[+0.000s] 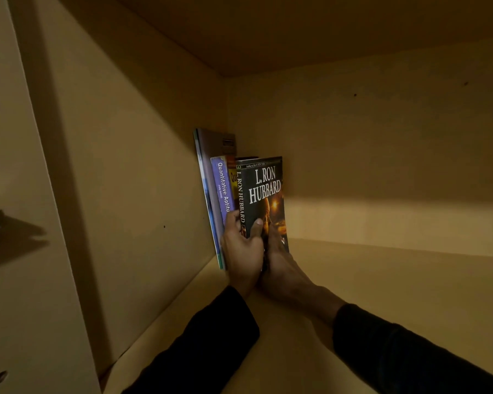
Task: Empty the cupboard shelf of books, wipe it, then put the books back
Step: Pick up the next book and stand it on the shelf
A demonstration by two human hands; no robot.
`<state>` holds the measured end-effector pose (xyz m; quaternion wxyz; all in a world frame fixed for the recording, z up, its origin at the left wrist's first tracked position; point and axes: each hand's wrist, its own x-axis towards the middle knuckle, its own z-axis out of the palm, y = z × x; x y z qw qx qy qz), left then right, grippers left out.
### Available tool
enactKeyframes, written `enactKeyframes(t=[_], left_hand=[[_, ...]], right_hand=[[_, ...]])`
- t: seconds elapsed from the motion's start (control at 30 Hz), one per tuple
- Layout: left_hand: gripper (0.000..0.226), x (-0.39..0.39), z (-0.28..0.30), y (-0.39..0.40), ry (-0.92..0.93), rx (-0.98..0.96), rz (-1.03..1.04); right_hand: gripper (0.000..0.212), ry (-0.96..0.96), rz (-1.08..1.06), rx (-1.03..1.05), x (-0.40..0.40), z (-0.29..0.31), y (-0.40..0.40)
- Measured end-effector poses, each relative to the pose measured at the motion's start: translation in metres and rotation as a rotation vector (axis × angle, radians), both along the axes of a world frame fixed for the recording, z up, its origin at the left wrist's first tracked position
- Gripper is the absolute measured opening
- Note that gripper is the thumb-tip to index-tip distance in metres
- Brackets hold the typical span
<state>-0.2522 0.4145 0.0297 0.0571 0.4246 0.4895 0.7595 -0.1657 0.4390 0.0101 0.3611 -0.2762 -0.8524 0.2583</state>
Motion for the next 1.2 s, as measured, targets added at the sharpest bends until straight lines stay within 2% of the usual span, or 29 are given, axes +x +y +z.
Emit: enactKeyframes(t=[0.53,0.8,0.97,1.2], left_hand=[[0.046,-0.031,-0.005,0.023,0.171,-0.168,0.025],[0.038,-0.036,-0.002,0.027,0.261,-0.177,0.06],[0.042,-0.035,0.0,0.024,0.27,-0.21,0.116],[0.036,-0.032,0.007,0.016,0.288,-0.264,0.223]], right_hand=[[0.114,-0.044,-0.007,-0.112,-0.016,-0.002,0.037],[0.113,-0.041,0.001,-0.123,-0.019,-0.005,0.047],[0.11,0.002,0.003,-0.099,-0.021,-0.013,0.047],[0.098,0.041,0.02,-0.082,-0.017,-0.013,0.042]])
